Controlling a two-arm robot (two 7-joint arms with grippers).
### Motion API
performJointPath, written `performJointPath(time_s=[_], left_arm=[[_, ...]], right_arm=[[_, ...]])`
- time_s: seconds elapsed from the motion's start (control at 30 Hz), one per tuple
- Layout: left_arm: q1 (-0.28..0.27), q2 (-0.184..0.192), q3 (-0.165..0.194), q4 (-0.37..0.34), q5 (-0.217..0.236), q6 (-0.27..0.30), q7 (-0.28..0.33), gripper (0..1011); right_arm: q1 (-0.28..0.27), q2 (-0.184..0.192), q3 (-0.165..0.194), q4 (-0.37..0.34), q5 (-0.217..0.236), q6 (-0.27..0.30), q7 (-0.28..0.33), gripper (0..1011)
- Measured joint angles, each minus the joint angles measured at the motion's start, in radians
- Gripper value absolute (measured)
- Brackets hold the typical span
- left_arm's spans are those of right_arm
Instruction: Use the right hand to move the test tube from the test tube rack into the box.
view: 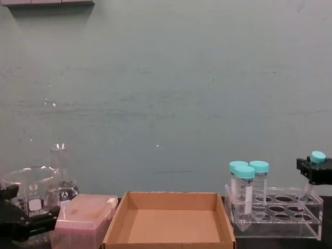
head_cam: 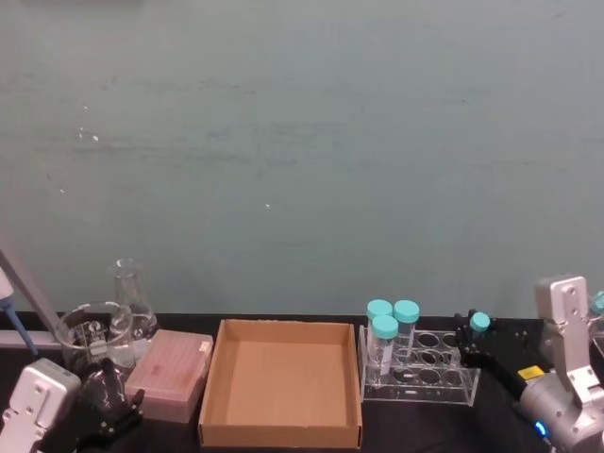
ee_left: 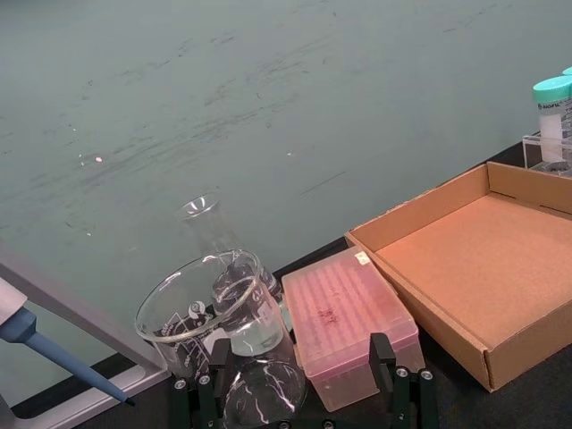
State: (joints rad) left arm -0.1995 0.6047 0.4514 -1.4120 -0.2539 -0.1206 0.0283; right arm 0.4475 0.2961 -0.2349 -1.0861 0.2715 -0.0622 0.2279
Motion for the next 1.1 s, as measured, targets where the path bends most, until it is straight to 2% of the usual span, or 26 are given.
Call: performJointPath(time_s=[0.2,0.73,0.93,1.1], left_arm=[[0.0,0.0,0.0,0.0,0.0,0.0,0.0,1000],[0.0,0.0,0.0,0.0,0.0,0.0,0.0,1000],[0.0,0.0,0.0,0.0,0.0,0.0,0.0,1000],[0.0,0.0,0.0,0.0,0.0,0.0,0.0,1000]], right_arm=[[-0.005,0.001,0.018,-0.025,-0.013,-0.021,0.009,197],[-0.016,-0.011,0.068,-0.133,-0.012,-0.016,0.05,197],[-0.012,-0.019,0.069,-0.16,-0.014,-0.018,0.069,197],[0.007,-0.029,0.055,-0.168,-0.02,-0.021,0.088,197]])
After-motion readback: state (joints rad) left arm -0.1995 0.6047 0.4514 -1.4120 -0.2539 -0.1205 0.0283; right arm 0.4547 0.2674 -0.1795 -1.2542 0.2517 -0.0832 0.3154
